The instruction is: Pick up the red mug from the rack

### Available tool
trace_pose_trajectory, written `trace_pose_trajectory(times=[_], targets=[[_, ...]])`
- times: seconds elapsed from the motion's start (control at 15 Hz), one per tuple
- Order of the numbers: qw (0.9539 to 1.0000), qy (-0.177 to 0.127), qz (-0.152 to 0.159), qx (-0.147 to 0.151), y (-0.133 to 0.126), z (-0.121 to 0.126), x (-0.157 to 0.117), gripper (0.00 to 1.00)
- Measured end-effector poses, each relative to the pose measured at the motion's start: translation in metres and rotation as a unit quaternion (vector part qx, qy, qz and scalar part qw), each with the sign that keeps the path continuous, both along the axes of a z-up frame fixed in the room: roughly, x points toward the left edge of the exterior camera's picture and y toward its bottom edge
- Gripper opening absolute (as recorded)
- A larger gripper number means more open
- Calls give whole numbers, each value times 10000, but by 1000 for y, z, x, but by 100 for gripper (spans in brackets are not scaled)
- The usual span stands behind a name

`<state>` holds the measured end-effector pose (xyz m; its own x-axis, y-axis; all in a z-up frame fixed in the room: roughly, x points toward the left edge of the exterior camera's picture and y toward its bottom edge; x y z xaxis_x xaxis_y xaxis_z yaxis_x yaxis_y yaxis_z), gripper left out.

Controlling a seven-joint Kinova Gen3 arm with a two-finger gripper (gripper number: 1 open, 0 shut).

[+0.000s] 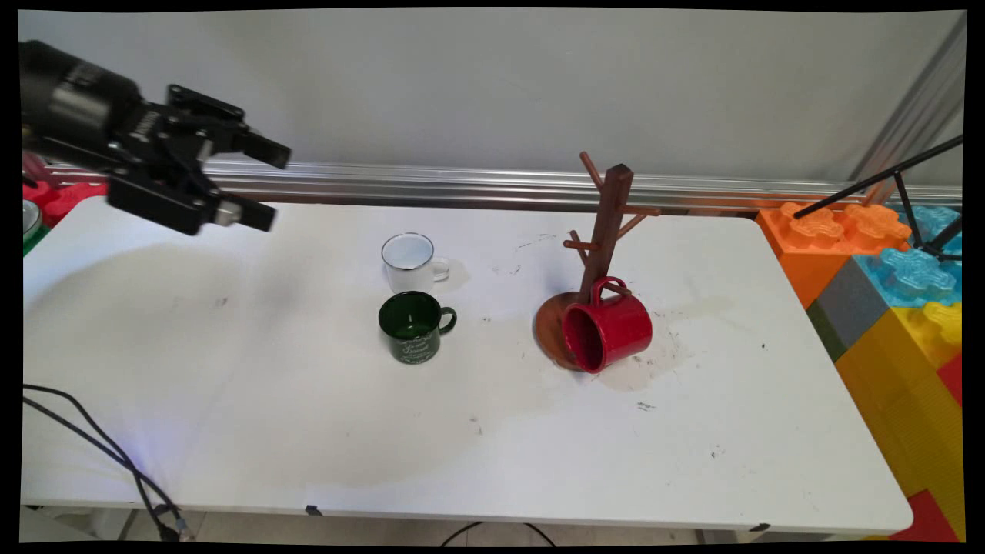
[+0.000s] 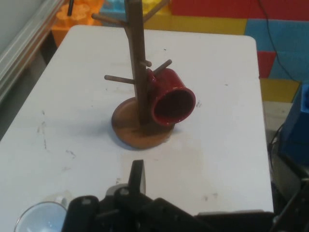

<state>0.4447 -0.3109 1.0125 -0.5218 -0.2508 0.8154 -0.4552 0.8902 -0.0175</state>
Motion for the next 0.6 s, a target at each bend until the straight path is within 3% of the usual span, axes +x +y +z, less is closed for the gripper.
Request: trace_pose_trajectory(times=[0.27, 0.6], targets=[[9993, -151, 295, 147, -11, -4, -50, 100], [9963, -380, 655, 399, -25, -27, -116, 100]])
